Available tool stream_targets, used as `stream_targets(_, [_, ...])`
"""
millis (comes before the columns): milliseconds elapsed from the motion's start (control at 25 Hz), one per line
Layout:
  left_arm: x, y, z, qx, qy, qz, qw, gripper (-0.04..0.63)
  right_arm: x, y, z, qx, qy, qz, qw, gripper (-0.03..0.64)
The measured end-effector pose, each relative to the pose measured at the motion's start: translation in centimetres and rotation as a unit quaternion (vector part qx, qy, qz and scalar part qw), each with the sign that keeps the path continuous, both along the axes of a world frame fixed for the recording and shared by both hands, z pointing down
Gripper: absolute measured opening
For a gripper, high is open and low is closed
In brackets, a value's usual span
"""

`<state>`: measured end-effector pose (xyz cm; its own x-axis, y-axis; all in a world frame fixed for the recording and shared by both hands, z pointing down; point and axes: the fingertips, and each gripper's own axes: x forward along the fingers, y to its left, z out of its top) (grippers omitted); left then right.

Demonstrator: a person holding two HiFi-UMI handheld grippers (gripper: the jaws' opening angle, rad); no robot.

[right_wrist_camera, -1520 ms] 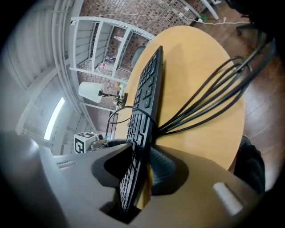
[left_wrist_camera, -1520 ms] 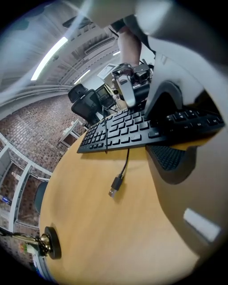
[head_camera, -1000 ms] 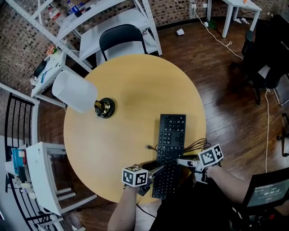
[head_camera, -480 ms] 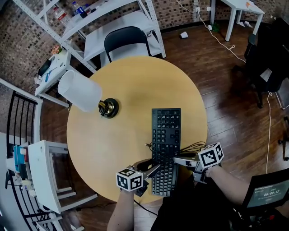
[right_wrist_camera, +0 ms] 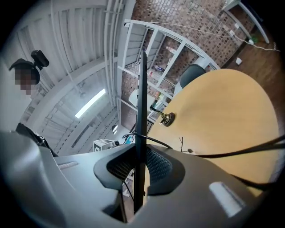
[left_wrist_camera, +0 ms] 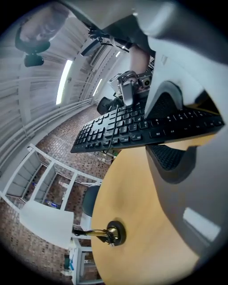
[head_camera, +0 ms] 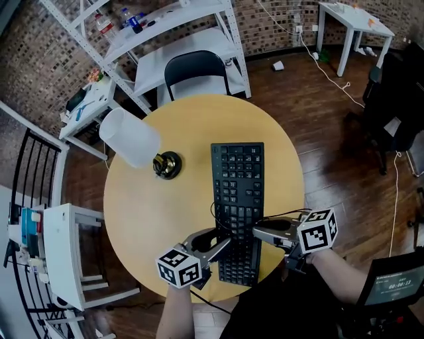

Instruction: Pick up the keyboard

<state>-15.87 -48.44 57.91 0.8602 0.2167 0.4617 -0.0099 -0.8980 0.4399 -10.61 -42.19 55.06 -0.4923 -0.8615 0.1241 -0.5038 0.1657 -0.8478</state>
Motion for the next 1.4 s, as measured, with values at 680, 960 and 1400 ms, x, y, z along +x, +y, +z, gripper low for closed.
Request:
stream_targets(680, [-0.8,3.1,-11.6,0.121,0.102,-0.018,0.9873,0.299,-1.1,3.6,-11.4,0.126,0.096,0.007,0.987,0.069])
stream_targets(960, [-1.0,5.6,-13.8,0.147,0.117,-0.033,0.9815,0.299,-1.3,6.0,-13.7,0.158,0.126,-0.006,0.979,0.069])
stream_targets(1400, [1.0,7.3,-17.5,0.155,0.115,-0.049,0.9800,0.298,0.9,7.5,-17.2,0.162,0.126,-0.022,0.978,0.063])
